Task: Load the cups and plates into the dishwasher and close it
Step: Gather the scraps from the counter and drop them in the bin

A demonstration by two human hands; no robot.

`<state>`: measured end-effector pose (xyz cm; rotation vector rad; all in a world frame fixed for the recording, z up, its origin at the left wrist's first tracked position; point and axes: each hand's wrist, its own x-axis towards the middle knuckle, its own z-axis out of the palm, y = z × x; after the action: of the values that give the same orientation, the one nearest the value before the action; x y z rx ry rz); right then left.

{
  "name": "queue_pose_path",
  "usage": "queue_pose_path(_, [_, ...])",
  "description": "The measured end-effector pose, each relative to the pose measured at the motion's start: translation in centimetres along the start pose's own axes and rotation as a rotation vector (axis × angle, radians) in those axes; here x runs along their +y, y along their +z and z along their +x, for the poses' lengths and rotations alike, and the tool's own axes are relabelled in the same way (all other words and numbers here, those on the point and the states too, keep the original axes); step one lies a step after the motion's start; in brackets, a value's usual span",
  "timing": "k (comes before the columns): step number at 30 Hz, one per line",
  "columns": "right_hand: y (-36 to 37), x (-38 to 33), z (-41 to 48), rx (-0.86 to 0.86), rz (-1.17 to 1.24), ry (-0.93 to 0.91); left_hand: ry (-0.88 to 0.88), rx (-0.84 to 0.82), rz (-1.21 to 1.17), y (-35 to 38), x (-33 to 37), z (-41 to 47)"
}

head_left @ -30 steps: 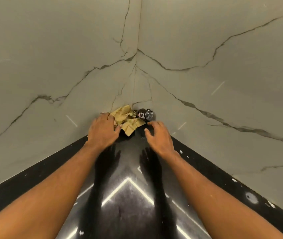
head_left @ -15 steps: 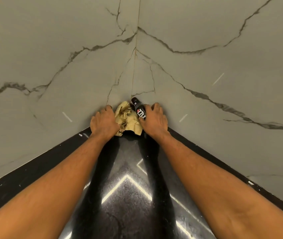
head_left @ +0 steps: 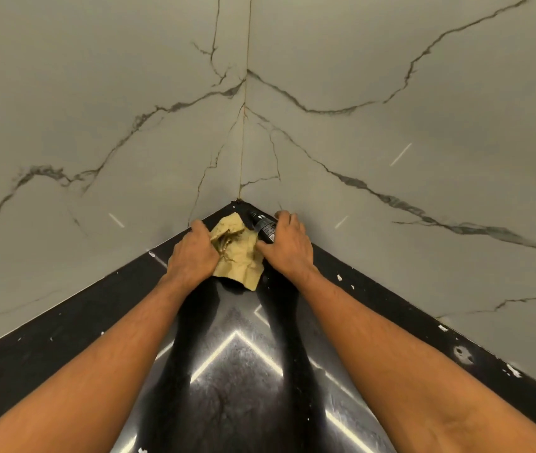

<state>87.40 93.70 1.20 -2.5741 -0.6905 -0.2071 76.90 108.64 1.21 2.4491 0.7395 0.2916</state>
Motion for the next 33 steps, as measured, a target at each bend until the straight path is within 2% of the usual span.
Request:
queue_pose_path(4, [-2.0, 1.5, -3.5, 0.039, 0.173, 0.162, 0.026, 0.062, -0.077, -0.6, 0.9, -2.9])
queue_pose_path(8, [-5.1, 3.2, -8.2, 0.092, 0.372, 0.338, -0.046, 0.043, -0.149, -1.0, 2.1, -7.1])
queue_pose_path(13, [-9.6, 4.8, -15.3, 0.137, 0.591, 0.416, -0.069, -0.012, -0.134, -1.4, 4.5, -14.5])
queue_pose_path(16, [-12.1, 4.9, -20.2, 0.151, 0.708, 0.464, -0.079, -0.015, -0.202, -2.3, 5.9, -20.0])
queue_pose_path(25, [-18.4, 3.0, -36.3, 0.15, 0.795, 0.485, -0.049, -0.094, -0.432, -5.9, 8.7, -38.0])
queue_pose_path(30, [-20.6, 1.4, -44.0, 0.146, 0.809, 0.477, -0.042, -0.138, -0.616, -7.5, 9.4, -45.0])
queue_pose_path(33, [-21.2, 0.2, -48.2, 0.165, 0.803, 0.495, -0.023, -0.116, -0.63, -8.2, 9.4, -48.5])
